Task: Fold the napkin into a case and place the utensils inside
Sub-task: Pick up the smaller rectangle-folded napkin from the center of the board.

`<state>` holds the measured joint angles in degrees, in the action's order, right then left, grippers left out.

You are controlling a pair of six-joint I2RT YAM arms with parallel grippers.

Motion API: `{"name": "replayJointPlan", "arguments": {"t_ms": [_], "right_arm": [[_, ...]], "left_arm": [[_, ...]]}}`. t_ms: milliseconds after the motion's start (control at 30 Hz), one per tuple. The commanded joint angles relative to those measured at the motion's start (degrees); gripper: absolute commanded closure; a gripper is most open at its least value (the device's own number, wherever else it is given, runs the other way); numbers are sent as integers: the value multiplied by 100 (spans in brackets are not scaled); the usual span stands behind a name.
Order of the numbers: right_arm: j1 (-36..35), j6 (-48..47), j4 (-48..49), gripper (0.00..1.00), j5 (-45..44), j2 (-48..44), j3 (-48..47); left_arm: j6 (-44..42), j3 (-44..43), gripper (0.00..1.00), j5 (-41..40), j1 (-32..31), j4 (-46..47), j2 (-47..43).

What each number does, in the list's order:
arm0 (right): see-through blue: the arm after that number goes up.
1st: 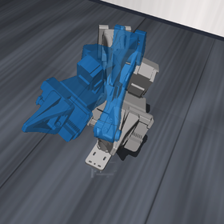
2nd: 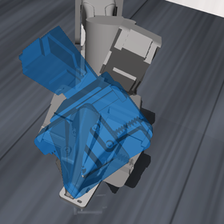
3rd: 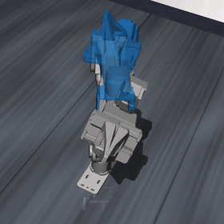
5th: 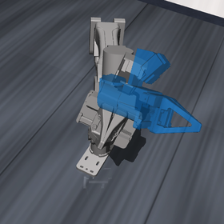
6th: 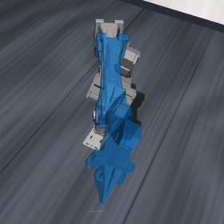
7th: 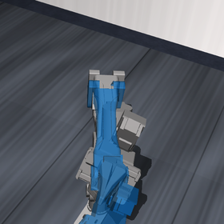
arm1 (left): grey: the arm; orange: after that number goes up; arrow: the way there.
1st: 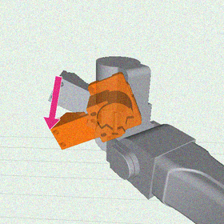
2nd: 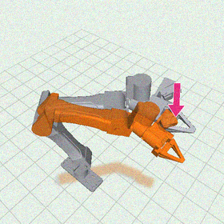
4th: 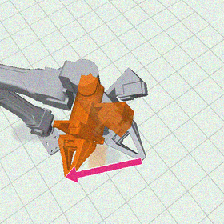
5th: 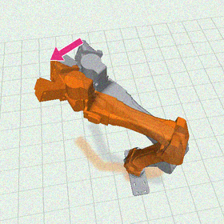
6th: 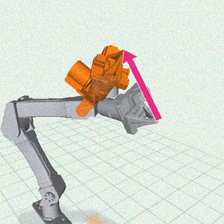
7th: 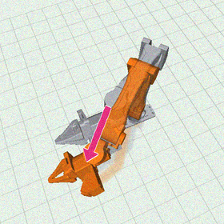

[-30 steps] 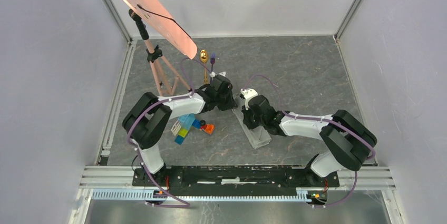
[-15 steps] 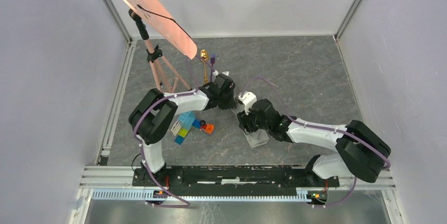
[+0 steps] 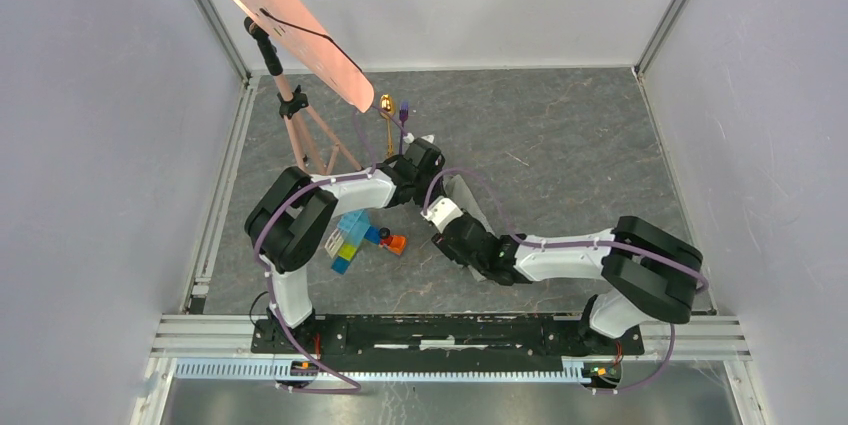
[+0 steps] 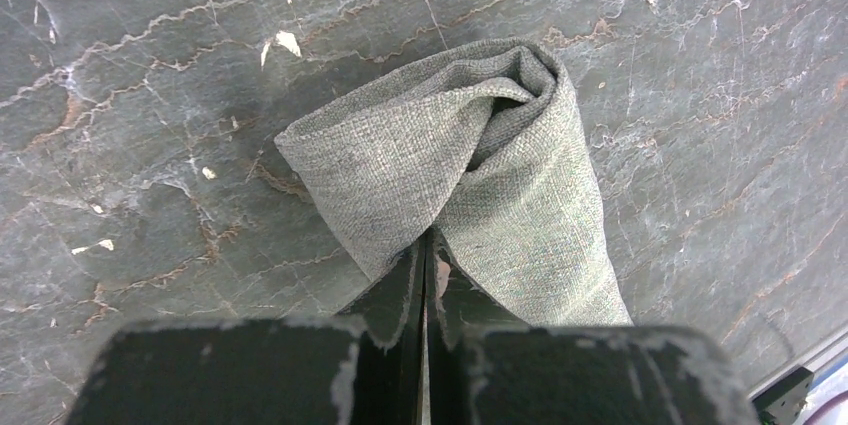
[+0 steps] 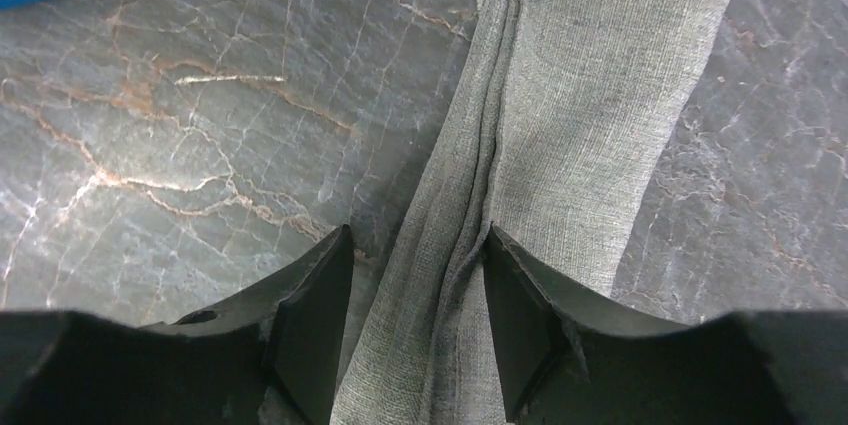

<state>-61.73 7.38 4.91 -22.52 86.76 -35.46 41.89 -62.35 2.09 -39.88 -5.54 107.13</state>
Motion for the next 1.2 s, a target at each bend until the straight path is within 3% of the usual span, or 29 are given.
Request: {"name": "replayJointPlan", "arguments": {"t_ms": [0, 133, 200, 300, 433, 667, 900, 1167], "right_arm": [[-256, 144, -354, 47, -1277, 413, -375], [-348, 402, -754, 60, -2020, 783, -574], [-346, 439, -733, 75, -2088, 787, -564], [-340, 443, -541, 99, -2028, 576, -456], [-215, 538, -342, 100, -1503, 199, -336], [161, 675, 177, 100, -387, -370, 101], [364, 669, 447, 100, 181, -388, 300], [492, 634, 499, 100, 315, -374, 354]], "left_arm": [[-277, -17, 98, -235, 89, -184, 248], [-341, 3, 97, -235, 102, -185, 164], [-410, -4, 94, -235, 103, -233, 44], [-478, -14, 81, -1, 103, -285, -301], [-577, -25, 63, 169, 102, -484, -894], [-520, 539, 53, 22, 119, -580, -1822], [-427, 351, 86, 41, 320, -266, -1253], [-477, -139, 97, -304, 448, -111, -490]]}}
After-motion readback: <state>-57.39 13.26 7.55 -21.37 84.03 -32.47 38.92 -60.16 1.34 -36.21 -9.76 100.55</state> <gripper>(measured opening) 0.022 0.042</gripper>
